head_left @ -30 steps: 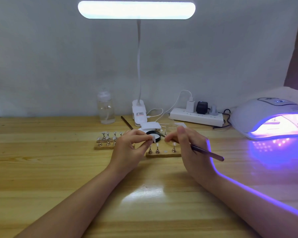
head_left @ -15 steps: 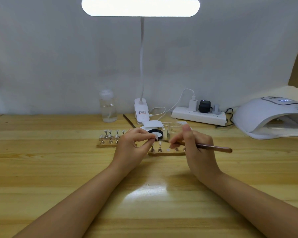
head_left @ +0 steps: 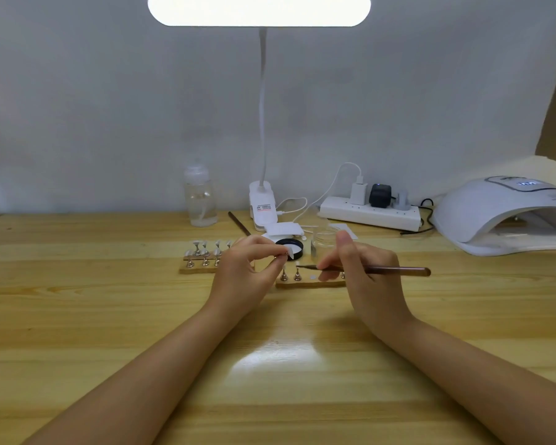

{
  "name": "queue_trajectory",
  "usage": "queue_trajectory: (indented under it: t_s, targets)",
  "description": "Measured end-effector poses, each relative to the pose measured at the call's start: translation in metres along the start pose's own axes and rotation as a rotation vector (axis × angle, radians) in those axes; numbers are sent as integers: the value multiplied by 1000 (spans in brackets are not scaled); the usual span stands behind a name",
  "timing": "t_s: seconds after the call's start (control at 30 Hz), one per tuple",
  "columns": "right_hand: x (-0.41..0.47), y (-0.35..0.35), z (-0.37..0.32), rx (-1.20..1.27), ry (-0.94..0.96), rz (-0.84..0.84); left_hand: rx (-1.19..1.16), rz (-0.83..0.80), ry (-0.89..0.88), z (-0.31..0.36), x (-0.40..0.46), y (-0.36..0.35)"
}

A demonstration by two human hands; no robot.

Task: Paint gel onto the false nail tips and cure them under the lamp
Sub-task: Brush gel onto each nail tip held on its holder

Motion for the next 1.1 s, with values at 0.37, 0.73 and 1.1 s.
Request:
queue_trajectory:
  t_s: [0.37,0.73,1.1]
  targets:
    - [-1,-3,1,-66,73,-15,-22,71,3,-4,1,2]
    - [-3,-7,-3,-146,116,-85,-80,73,21,-7,1,1]
    - [-1,-9,-2,-167,76,-120,-68,62,28,-6,2,1]
Point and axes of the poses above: each hand's wrist, its own x-axis towards the middle knuckle, its own y-axis out of the back of the hand, z = x × y, the point moved 4 cm from there along x, towards the middle knuckle, and after that the axes turned 15 degrees about x, right-handed, at the moved point
